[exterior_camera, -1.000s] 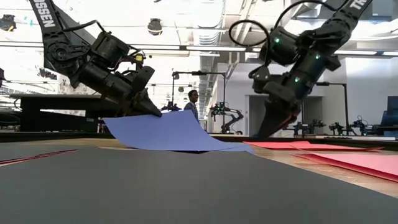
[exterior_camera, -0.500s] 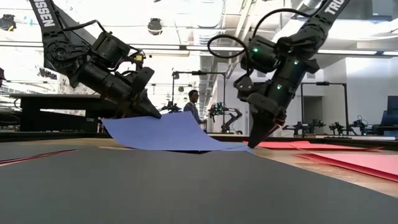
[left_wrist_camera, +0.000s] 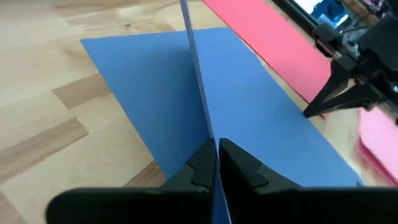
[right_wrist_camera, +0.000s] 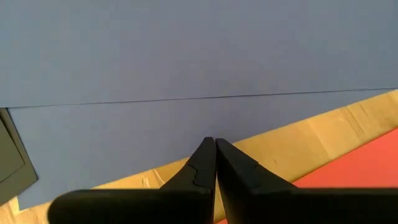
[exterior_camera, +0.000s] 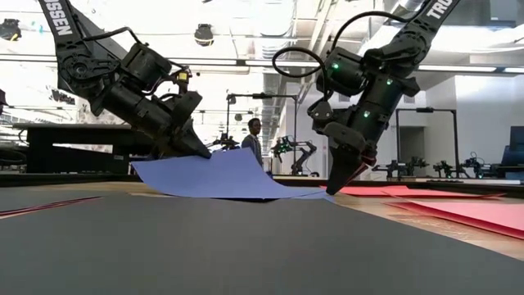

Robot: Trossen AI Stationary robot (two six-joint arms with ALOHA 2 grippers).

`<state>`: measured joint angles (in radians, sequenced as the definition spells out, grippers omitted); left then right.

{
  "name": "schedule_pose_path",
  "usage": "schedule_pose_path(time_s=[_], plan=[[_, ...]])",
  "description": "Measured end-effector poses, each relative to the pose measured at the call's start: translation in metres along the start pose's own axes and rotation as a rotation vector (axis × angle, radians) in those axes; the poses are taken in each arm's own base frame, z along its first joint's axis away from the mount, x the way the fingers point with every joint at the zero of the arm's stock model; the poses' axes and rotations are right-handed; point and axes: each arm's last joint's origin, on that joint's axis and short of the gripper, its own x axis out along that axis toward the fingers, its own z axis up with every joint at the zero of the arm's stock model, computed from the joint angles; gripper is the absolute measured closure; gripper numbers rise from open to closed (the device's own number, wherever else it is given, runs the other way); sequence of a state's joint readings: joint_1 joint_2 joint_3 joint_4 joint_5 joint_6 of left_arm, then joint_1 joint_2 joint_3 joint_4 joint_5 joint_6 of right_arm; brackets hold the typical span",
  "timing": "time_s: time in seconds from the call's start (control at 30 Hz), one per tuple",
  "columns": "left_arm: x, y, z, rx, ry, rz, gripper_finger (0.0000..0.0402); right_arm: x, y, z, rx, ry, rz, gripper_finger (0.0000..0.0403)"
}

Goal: Organize paper
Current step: Stack the blue paper on top of the blue paper

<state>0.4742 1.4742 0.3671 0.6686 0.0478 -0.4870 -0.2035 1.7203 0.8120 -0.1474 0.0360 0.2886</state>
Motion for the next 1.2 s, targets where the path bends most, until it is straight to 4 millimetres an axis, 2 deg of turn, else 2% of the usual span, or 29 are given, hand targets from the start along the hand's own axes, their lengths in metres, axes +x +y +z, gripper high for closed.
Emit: schedule_pose_path(time_s=[0.2, 0.43, 0.6, 0.87, 1.0, 1.2], plan=[[0.004, -0.006, 0.006, 0.087, 0.044, -0.069, 0.0329, 0.000, 0.000, 0.000, 0.003, 0.001, 0.002, 0.0403], [0.010, -0.009, 0.016, 0.173, 0.111, -0.034, 0.0255, 0.000, 0.000, 0.000, 0.011, 0.003, 0.002, 0.0403], [0.013, -0.008, 0.026, 0.225, 0.167, 0.008, 0.0237, 0.000, 0.000, -0.001, 0.011, 0.003, 0.003, 0.0403], [0.013, -0.010, 0.035, 0.372, 0.381, 0.132, 0.0230, 0.001, 0.000, -0.001, 0.011, 0.005, 0.003, 0.0403], [0.008, -0.038, 0.032, 0.550, 0.509, 0.019, 0.0230, 0.001, 0.000, -0.001, 0.010, 0.005, 0.003, 0.0403], [-0.006, -0.115, -0.001, 0.870, 0.540, -0.206, 0.0231, 0.001, 0.000, -0.001, 0.010, 0.005, 0.003, 0.0403]])
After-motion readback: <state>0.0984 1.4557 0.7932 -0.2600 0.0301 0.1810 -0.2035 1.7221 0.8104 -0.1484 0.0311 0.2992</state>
